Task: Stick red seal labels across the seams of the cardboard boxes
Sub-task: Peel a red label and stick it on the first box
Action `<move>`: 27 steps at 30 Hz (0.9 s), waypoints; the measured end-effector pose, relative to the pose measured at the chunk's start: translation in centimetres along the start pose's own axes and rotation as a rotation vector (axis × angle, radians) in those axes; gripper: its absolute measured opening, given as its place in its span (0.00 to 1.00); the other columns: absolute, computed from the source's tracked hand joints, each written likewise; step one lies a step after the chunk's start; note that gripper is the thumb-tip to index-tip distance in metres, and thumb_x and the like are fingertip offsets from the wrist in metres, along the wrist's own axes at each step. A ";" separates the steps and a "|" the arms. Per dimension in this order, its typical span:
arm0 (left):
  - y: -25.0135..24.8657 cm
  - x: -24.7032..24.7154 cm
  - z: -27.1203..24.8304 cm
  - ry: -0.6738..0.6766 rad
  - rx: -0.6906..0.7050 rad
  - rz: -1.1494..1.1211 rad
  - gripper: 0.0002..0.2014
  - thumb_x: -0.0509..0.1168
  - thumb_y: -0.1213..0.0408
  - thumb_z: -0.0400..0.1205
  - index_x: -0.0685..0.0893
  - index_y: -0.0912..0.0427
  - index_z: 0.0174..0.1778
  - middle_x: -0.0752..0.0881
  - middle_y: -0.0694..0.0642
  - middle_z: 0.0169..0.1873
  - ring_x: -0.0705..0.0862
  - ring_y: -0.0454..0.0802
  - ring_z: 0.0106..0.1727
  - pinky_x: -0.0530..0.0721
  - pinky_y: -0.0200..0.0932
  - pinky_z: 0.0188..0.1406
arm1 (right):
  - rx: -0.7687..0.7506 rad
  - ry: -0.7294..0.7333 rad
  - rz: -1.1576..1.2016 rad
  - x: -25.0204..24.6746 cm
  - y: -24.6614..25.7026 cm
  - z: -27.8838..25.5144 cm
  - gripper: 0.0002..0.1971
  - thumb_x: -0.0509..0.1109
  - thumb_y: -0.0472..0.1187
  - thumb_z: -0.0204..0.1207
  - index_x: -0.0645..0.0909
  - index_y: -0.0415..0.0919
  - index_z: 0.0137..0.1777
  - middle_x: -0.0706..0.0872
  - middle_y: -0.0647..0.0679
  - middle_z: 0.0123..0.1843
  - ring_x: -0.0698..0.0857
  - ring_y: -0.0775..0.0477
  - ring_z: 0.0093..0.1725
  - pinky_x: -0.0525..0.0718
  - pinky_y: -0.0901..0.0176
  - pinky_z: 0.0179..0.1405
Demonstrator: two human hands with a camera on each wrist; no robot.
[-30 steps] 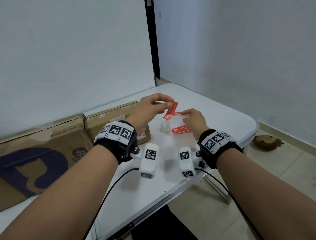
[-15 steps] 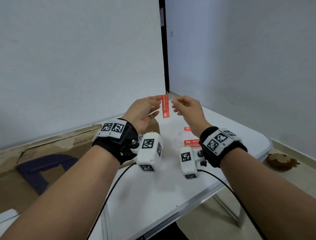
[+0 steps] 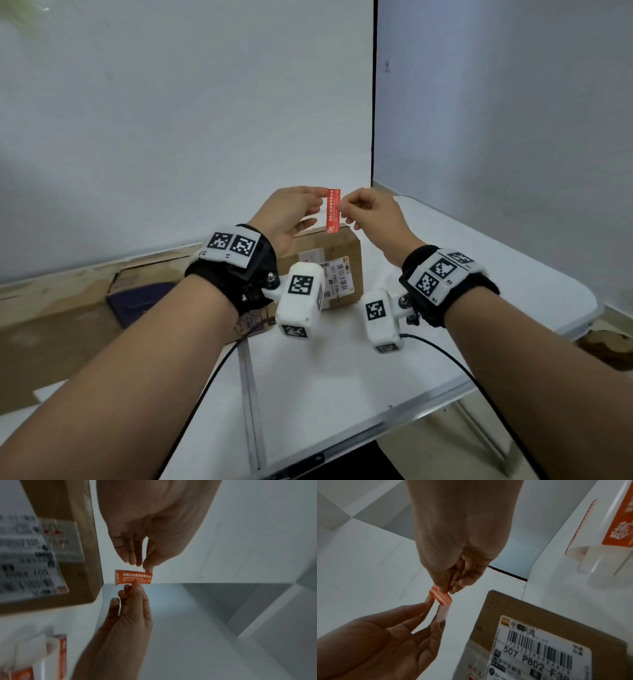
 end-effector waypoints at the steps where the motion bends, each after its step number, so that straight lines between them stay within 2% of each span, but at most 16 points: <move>1: -0.1 -0.5 0.0 -0.021 0.052 0.093 0.14 0.61 0.73 0.79 0.89 0.55 0.51 0.86 0.50 0.53 0.81 0.45 0.56 0.81 0.39 0.53 | 0.005 0.015 -0.025 0.4 -0.1 0.1 0.04 0.72 0.38 0.76 0.84 0.45 0.39 0.86 0.52 0.35 0.83 0.59 0.33 0.79 0.69 0.35; 5: -0.7 -3.0 -0.6 -0.205 0.266 0.558 0.20 0.60 0.71 0.79 0.82 0.53 0.66 0.83 0.50 0.65 0.81 0.49 0.64 0.77 0.42 0.69 | 0.070 0.015 -0.035 1.5 -0.6 0.6 0.09 0.69 0.37 0.77 0.82 0.47 0.36 0.83 0.53 0.34 0.81 0.56 0.33 0.78 0.66 0.33; 7: -0.6 -3.6 -1.2 -0.226 0.299 0.783 0.20 0.57 0.71 0.80 0.82 0.55 0.66 0.84 0.52 0.66 0.81 0.50 0.66 0.73 0.38 0.67 | 0.111 -0.007 0.022 1.6 -0.9 1.0 0.08 0.69 0.38 0.78 0.82 0.46 0.37 0.83 0.52 0.35 0.80 0.56 0.34 0.78 0.66 0.33; 10: 0.2 -3.6 -1.9 -0.181 0.309 1.027 0.17 0.56 0.69 0.83 0.85 0.57 0.63 0.85 0.57 0.65 0.81 0.56 0.65 0.76 0.45 0.67 | 0.158 -0.008 0.117 2.2 -0.8 1.5 0.06 0.68 0.39 0.80 0.82 0.42 0.41 0.83 0.51 0.36 0.80 0.57 0.35 0.79 0.67 0.36; 13: 0.9 -3.8 -2.7 -0.169 0.316 1.122 0.16 0.57 0.67 0.83 0.87 0.60 0.60 0.86 0.59 0.62 0.82 0.60 0.64 0.78 0.48 0.63 | 0.163 0.033 0.125 3.4 -0.4 2.2 0.06 0.67 0.39 0.80 0.83 0.39 0.45 0.83 0.51 0.36 0.81 0.57 0.35 0.79 0.68 0.36; 16: 1.7 -3.8 -3.0 -0.154 0.330 1.179 0.15 0.57 0.68 0.81 0.90 0.60 0.53 0.90 0.60 0.53 0.85 0.60 0.54 0.82 0.47 0.54 | 0.153 0.081 0.091 4.6 0.1 2.8 0.06 0.67 0.39 0.81 0.83 0.37 0.48 0.83 0.50 0.37 0.81 0.57 0.35 0.80 0.68 0.38; 20: 3.0 -3.5 -3.0 -0.120 0.372 1.238 0.15 0.56 0.68 0.82 0.90 0.60 0.51 0.91 0.59 0.47 0.86 0.58 0.47 0.85 0.51 0.49 | 0.133 0.156 0.022 5.5 0.2 3.6 0.07 0.67 0.38 0.80 0.84 0.34 0.48 0.83 0.48 0.37 0.81 0.55 0.35 0.81 0.67 0.39; 23: 3.4 -3.1 -2.8 -0.112 0.418 1.346 0.15 0.55 0.71 0.81 0.88 0.60 0.52 0.90 0.60 0.46 0.85 0.59 0.46 0.83 0.51 0.45 | 0.141 0.179 -0.017 5.6 -0.3 3.9 0.08 0.68 0.37 0.79 0.86 0.33 0.48 0.83 0.48 0.36 0.80 0.55 0.34 0.81 0.67 0.38; 25: 3.5 -2.9 -2.8 -0.106 0.432 1.397 0.16 0.55 0.74 0.80 0.87 0.60 0.53 0.90 0.60 0.46 0.84 0.59 0.45 0.77 0.49 0.39 | 0.154 0.182 -0.027 5.8 -0.9 3.7 0.07 0.69 0.38 0.78 0.86 0.35 0.45 0.83 0.48 0.36 0.80 0.55 0.34 0.80 0.66 0.37; 27: 3.6 -2.8 -3.1 -0.100 0.455 1.429 0.19 0.54 0.75 0.80 0.84 0.55 0.60 0.90 0.60 0.45 0.81 0.57 0.40 0.71 0.46 0.36 | 0.168 0.185 -0.038 6.0 -1.6 3.4 0.06 0.69 0.38 0.78 0.86 0.38 0.42 0.84 0.48 0.35 0.80 0.55 0.33 0.80 0.65 0.37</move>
Point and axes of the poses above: each hand's wrist, its own z-axis towards the middle knuckle, its own x-axis out of the palm, y = z × x, the point moved 6 cm from there along z, towards the middle knuckle
